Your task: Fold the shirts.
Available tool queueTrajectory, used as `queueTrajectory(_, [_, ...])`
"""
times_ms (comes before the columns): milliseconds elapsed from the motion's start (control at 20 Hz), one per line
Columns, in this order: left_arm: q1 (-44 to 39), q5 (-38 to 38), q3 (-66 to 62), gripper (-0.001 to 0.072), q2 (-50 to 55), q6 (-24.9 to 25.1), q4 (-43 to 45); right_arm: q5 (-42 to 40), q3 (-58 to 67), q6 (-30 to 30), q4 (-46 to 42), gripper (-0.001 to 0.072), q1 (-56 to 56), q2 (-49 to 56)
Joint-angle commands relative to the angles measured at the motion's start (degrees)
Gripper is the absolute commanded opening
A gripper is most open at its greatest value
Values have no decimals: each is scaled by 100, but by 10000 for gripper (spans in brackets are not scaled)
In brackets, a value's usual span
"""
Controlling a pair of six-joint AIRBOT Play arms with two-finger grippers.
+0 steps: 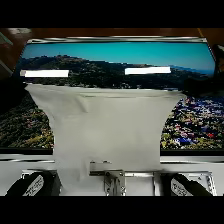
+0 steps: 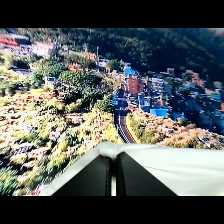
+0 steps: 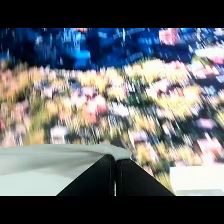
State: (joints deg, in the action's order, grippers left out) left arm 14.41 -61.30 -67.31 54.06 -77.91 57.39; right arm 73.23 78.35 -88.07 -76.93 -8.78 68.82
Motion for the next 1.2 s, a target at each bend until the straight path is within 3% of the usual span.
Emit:
queueTrajectory(0, [-540,1421,-236,35,1816,247,-240,-2468,-330,114,1108,59,31,1174])
queueTrajectory(200, [-898,2129,-1279,35,3418,299,-229,-4096,-330,584,1366,60,402,1971])
queueTrajectory(350, [-925,2129,-1506,35,4059,291,-236,-4465,-330,581,1368,60,673,2459])
queueTrajectory(550, [-916,1655,-1515,35,4221,330,39,-3759,-330,588,1338,60,876,2774])
queueTrajectory(700, [-831,317,-1729,35,4070,544,1158,-2844,-330,584,1016,60,675,2522])
queueTrajectory(850, [-717,-1174,-1989,35,4054,520,2129,-1379,-330,520,481,59,295,2262])
queueTrajectory(1000, [-721,-1899,-1982,35,4188,522,2002,-339,-374,258,520,59,98,2380])
queueTrajectory(1150, [-852,-2070,-1982,35,4411,225,1976,-321,-457,118,527,60,243,2579])
